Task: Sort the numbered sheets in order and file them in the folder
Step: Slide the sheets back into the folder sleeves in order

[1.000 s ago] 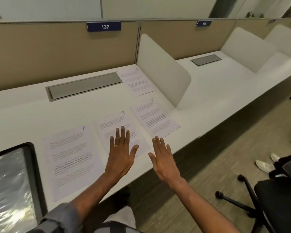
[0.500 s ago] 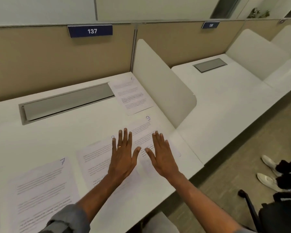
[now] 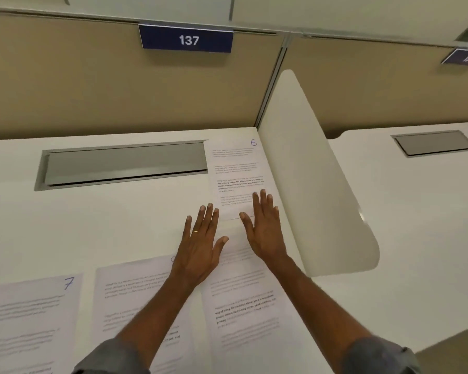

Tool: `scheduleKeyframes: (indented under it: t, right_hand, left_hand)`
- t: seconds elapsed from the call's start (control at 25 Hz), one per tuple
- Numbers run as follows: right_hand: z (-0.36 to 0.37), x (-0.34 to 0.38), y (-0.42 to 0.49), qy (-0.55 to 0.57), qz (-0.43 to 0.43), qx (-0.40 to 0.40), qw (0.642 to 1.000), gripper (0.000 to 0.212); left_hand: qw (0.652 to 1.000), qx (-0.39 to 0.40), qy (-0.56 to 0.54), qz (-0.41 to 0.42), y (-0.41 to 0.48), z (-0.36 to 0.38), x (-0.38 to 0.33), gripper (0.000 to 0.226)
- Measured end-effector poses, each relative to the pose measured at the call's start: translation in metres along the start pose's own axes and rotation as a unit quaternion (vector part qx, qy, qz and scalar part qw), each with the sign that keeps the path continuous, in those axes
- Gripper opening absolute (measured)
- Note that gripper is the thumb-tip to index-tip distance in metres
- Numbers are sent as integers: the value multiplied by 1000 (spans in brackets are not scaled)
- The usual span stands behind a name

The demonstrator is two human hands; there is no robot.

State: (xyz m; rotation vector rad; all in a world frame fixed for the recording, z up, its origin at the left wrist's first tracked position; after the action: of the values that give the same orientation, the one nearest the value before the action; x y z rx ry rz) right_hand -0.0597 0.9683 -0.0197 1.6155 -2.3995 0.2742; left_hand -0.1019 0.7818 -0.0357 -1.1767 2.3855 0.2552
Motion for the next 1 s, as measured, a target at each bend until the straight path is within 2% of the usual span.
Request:
scheduleKeyframes:
  t: [0.16,0.32,0.48,0.6,0.68,0.84,1.0]
  right_hand:
    - [25,-27,55,-2,8,21,1000,73]
    - [59,-41,67,-7,25,37,999,66]
    - [72,-38,64,-48,44,21,998,68]
    - [75,-34,68,-56,52,15,997,73]
    - [76,-35,68,-61,52,14,997,72]
    - [77,-37,67,-53,44,19,997,70]
    - [76,-38,68,-53,41,21,998,67]
  left_hand:
    - [999,27,-6,-41,36,22,5,73]
    - [981,65,-145,-110,73,36,3,75]
    - [944,-45,-271,-184,101,31,-13,73]
    - [880,-135,-343,-300,123,24,-14,81]
    - [849,-145,-368,-350,140,18,-10,83]
    - [843,-139,-379,-355,157,11,-1,77]
    - [874,-129,-363,-296,166,-2,5,42]
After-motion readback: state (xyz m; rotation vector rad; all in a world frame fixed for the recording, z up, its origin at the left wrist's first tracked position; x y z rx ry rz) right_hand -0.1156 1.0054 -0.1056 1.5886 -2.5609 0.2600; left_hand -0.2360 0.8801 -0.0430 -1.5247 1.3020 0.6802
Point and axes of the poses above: each hand's wrist, its own y-axis towards the middle knuckle, its own z-axis out of the palm, x = y × z, the point moved 3 cm from there along y, towards the middle knuckle, and after that the axes turned 7 degrees about -y, right-handed, at the moved point
